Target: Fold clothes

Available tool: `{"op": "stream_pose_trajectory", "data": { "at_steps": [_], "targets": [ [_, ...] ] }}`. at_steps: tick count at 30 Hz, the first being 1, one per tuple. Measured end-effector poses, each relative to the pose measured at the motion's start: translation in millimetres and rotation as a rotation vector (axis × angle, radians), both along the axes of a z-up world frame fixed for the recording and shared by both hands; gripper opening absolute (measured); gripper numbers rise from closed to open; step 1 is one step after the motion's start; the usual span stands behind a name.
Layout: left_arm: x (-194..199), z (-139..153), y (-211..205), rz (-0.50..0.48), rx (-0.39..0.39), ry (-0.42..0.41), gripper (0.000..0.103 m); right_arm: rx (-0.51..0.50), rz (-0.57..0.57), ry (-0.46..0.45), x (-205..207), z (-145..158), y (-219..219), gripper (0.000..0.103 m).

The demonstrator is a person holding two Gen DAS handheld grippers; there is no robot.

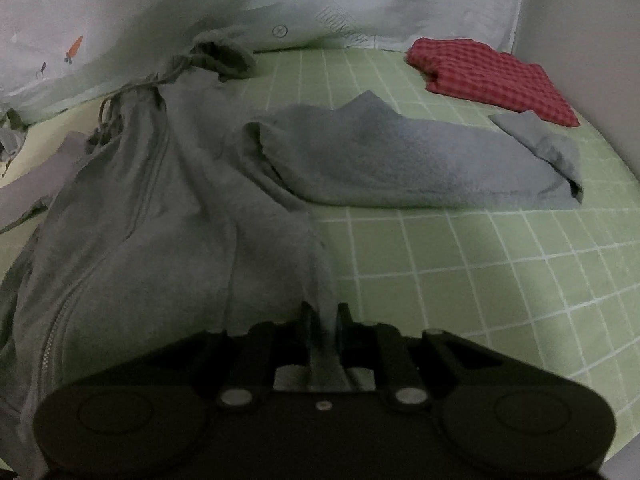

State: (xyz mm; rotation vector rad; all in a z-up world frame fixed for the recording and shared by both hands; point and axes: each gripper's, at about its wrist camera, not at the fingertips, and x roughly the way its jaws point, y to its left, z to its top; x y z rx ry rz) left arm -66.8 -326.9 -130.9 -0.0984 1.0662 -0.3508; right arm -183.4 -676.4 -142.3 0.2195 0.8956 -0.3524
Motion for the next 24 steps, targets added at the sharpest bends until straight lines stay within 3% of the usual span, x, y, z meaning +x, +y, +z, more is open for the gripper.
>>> {"op": "stream_pose_trajectory", "data": {
  "at_steps": [5,9,11,15,17,20,24],
  "targets": [
    [-6.3,5.5,8.2,0.079,0.121,-0.055,0.000,0.000,-0.001,-0.002,0.6,0.2,3.2,0.015],
    [-0.2,8.4,52.6,0.246,0.134,-0.044,0.000,0.001,0.002,-0.004,-0.2,0.2,7.2,0.016],
    [1.2,11.9,74.6,0.281,0.053,-0.025,0.000,-0.007,0.004,-0.006,-0.2,0.0,10.3,0.016],
    [-2.7,17.9,74.9,0.206,-0.071,-0.017,0.005,-0.025,-0.002,-0.011,0.4,-1.0,13.7,0.017],
    [-3.1,16.3,56.9,0.130,-0.081,-0.012,0.023,-0.017,-0.012,-0.016,0.1,-1.2,12.3,0.017],
    [-1.8,11.7,27.1,0.021,-0.092,-0.011,0.040,-0.013,-0.018,-0.018,-0.6,-1.1,12.7,0.017],
    [4.7,6.3,1.5,-0.027,-0.146,0.000,0.042,-0.014,-0.018,-0.024,-2.6,-1.4,13.0,0.017]
  ]
}}
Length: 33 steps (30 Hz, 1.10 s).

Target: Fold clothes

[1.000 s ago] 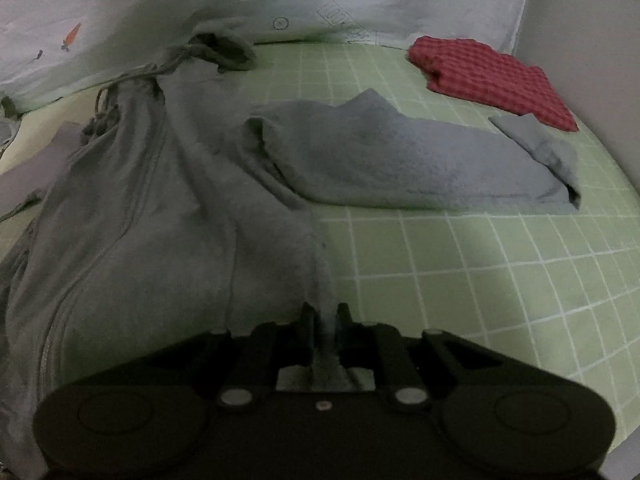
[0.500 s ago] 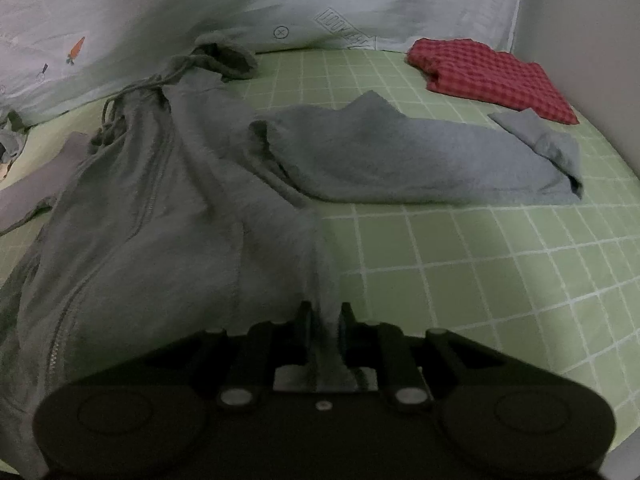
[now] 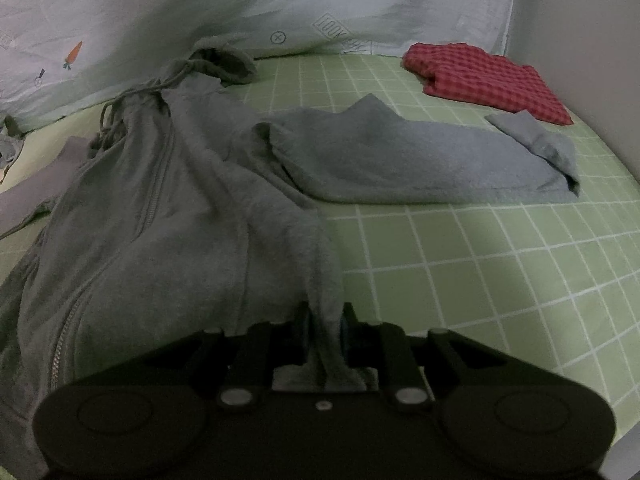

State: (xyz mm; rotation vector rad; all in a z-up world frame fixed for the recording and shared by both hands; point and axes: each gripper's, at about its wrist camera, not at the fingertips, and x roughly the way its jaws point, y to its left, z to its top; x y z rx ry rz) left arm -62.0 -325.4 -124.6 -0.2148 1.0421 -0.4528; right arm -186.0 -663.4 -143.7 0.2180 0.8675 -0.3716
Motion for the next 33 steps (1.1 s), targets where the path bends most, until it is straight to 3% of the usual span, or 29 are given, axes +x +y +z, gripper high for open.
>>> {"op": "stream_pose_trajectory", "data": {
  "at_steps": [4,5,7,12,18,24,31,33],
  "targets": [
    [8.2,-8.0,-2.1,0.014,-0.059,0.041,0.035,0.012,0.004,-0.009,-2.1,-0.3,-2.5,0.017],
    [8.6,-8.9,-2.2,0.014,-0.074,0.045,0.018,0.012,0.005,-0.008,-2.0,-0.1,-2.4,0.017],
    [7.7,-8.4,-4.2,0.012,-0.089,0.042,0.001,0.010,0.004,-0.007,-2.0,0.1,-1.9,0.018],
    [5.3,-2.0,-7.9,0.037,0.021,-0.009,0.000,0.018,-0.006,-0.007,-1.2,0.4,-2.3,0.018],
    [10.4,5.8,44.2,0.201,0.055,-0.024,0.000,0.029,0.004,0.005,3.8,1.6,2.0,0.018],
    [21.5,12.1,83.8,0.323,0.101,-0.049,0.001,0.066,0.134,0.001,12.7,1.9,30.9,0.018],
    [18.6,23.6,76.9,0.347,0.223,-0.101,0.001,0.004,0.276,0.021,18.0,2.6,62.7,0.012],
    [15.2,30.2,74.1,0.358,0.209,-0.122,0.001,0.036,0.269,0.017,16.4,2.8,55.0,0.011]
  ]
}}
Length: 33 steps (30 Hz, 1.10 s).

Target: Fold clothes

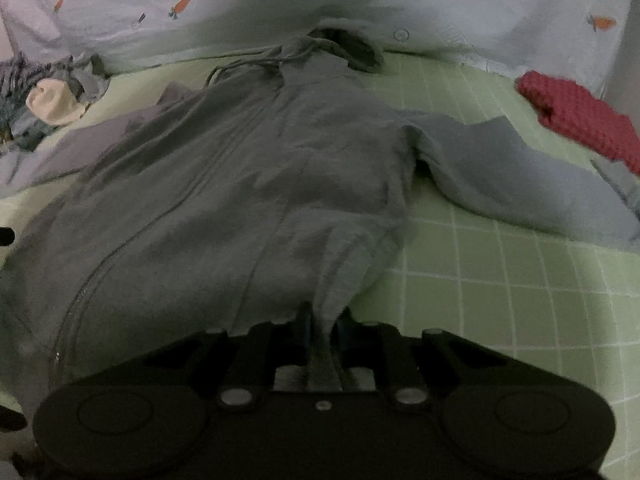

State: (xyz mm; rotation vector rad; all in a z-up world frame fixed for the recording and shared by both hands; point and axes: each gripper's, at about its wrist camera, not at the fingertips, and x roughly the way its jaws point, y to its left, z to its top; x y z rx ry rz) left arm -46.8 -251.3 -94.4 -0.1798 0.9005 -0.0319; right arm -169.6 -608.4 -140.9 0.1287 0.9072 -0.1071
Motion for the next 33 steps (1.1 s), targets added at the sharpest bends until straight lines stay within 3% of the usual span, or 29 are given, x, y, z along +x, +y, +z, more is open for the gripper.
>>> {"op": "stream_pose_trajectory", "data": {
  "at_steps": [3,8,11,17,19,23,26,29,33],
  "targets": [
    [-4.0,8.8,-8.2,-0.046,-0.054,-0.029,0.004,0.051,-0.025,-0.001,-3.2,0.0,-8.9,0.009],
    [-9.0,5.7,-46.7,-0.189,-0.012,-0.010,0.014,0.048,0.012,0.023,-1.2,1.7,-8.7,0.010],
    [-8.3,0.4,-62.4,-0.241,-0.032,0.022,0.019,0.138,-0.009,0.020,-1.9,1.8,-23.9,0.016],
    [-0.1,-10.1,-86.9,-0.307,0.015,0.055,0.032,0.262,-0.067,0.030,-4.3,4.2,-63.1,0.053],
    [7.0,-13.0,-92.8,-0.310,0.026,0.067,0.044,0.286,-0.076,0.030,-6.0,5.3,-75.8,0.066],
    [24.2,-15.0,-108.0,-0.297,0.071,0.065,0.081,0.201,-0.091,0.015,-4.3,9.9,-93.2,0.083],
    [40.7,-15.8,-119.1,-0.284,0.078,0.065,0.088,0.077,-0.076,-0.006,1.1,15.2,-109.5,0.102],
    [57.7,-19.1,-131.7,-0.278,0.098,0.075,0.095,-0.032,-0.112,-0.040,9.2,18.1,-134.9,0.103],
    [80.8,-28.2,-149.4,-0.256,0.123,0.101,0.095,-0.152,-0.252,-0.052,29.5,13.1,-186.9,0.103]
  ]
}}
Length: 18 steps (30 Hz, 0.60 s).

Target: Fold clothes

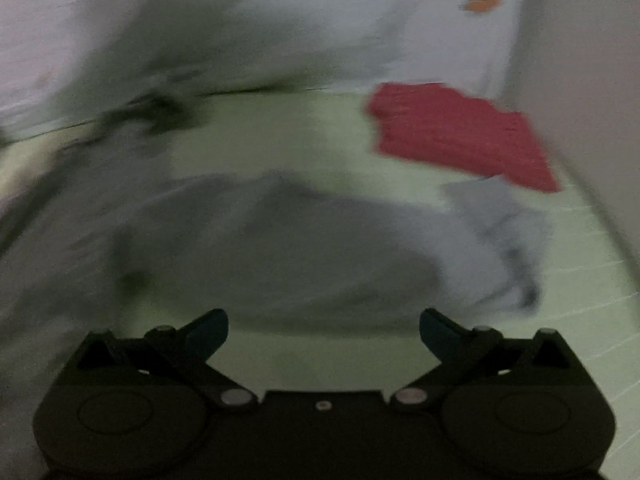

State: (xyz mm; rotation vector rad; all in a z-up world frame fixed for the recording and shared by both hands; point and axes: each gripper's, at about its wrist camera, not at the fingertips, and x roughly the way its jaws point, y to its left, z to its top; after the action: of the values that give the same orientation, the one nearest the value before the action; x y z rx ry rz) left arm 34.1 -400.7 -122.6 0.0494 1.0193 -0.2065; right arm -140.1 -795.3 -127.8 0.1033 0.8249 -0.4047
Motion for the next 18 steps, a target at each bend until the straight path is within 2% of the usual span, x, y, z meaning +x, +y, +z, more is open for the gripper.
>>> {"op": "stream_pose_trajectory", "data": {
  "at_steps": [3,5,7,11,15,18],
  "targets": [
    [12.2,-9.4,-12.2,0.044,0.036,0.030,0.102,-0.090,-0.122,0.006,17.0,-2.4,-40.4,0.103],
    [13.8,-13.9,-21.9,0.052,0.078,0.021,0.103,-0.154,-0.187,0.021,27.2,-3.7,-68.0,0.103],
    [12.0,-15.3,-28.8,0.049,0.095,-0.003,0.103,-0.220,-0.203,0.052,38.5,-7.9,-89.2,0.103],
    [12.8,-15.7,-28.6,0.061,0.088,-0.003,0.103,-0.335,-0.135,0.131,54.7,-23.6,-106.6,0.103],
    [16.7,-15.4,-29.4,0.068,0.092,0.011,0.103,-0.317,-0.126,0.090,57.9,-29.3,-120.6,0.103],
    [20.1,-15.4,-31.1,0.079,0.093,0.022,0.103,-0.287,-0.193,0.066,60.8,-29.5,-131.7,0.100]
  ]
}}
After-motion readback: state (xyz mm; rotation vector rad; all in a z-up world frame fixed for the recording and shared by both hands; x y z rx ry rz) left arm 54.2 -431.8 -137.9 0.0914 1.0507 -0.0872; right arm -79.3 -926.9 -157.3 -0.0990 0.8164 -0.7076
